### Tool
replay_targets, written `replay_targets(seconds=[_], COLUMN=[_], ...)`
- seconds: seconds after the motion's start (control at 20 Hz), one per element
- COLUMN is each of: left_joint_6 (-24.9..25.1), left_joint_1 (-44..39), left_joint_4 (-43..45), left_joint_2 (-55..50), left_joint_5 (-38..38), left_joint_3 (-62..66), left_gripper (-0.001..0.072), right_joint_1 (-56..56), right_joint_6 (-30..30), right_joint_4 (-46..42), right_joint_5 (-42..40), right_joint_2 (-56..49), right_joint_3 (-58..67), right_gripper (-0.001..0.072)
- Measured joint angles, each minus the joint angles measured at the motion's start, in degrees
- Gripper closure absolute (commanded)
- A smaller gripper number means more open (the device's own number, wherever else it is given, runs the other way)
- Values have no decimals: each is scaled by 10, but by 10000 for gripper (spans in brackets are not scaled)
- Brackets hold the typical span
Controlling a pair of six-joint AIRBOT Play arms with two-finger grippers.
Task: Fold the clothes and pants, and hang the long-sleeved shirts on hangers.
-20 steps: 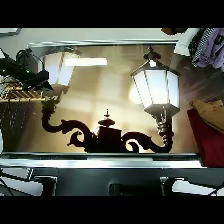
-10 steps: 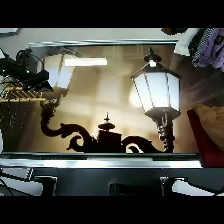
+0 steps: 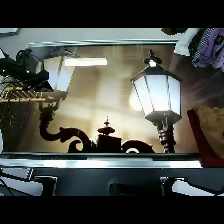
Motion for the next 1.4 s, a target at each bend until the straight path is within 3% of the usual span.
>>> replay_targets(seconds=[0.05,0.1,0.15,0.25,0.35,0.45,0.65,0.7,0.85,1.1,1.4], left_joint_6=[0,0,0,0,7,16,37,44,59,68,50], left_joint_1=[0,0,0,0,0,0,-3,-6,-18,-35,-39], left_joint_4=[0,0,2,10,23,37,60,63,72,110,149], left_joint_2=[0,0,0,0,0,4,41,59,130,251,301], left_joint_5=[0,0,0,0,0,8,55,72,115,167,178], left_joint_3=[0,0,0,0,0,0,-23,-45,-144,-319,-407], left_gripper=[587,505,505,505,538,693,693,693,693,693,692], right_joint_1=[0,0,0,0,0,5,74,110,236,431,527], right_joint_6=[0,0,3,3,-4,-31,-117,-137,-168,-187,-200], right_joint_4=[-6,-14,-28,-42,-30,28,213,250,318,352,363], right_joint_5=[2,3,2,0,10,42,149,171,209,243,264], right_joint_2=[0,0,1,4,12,21,54,61,73,79,80], right_joint_3=[-4,-7,-9,-8,6,33,72,76,83,86,86], right_gripper=[138,151,184,370,471,538,614,686,684,683,683])
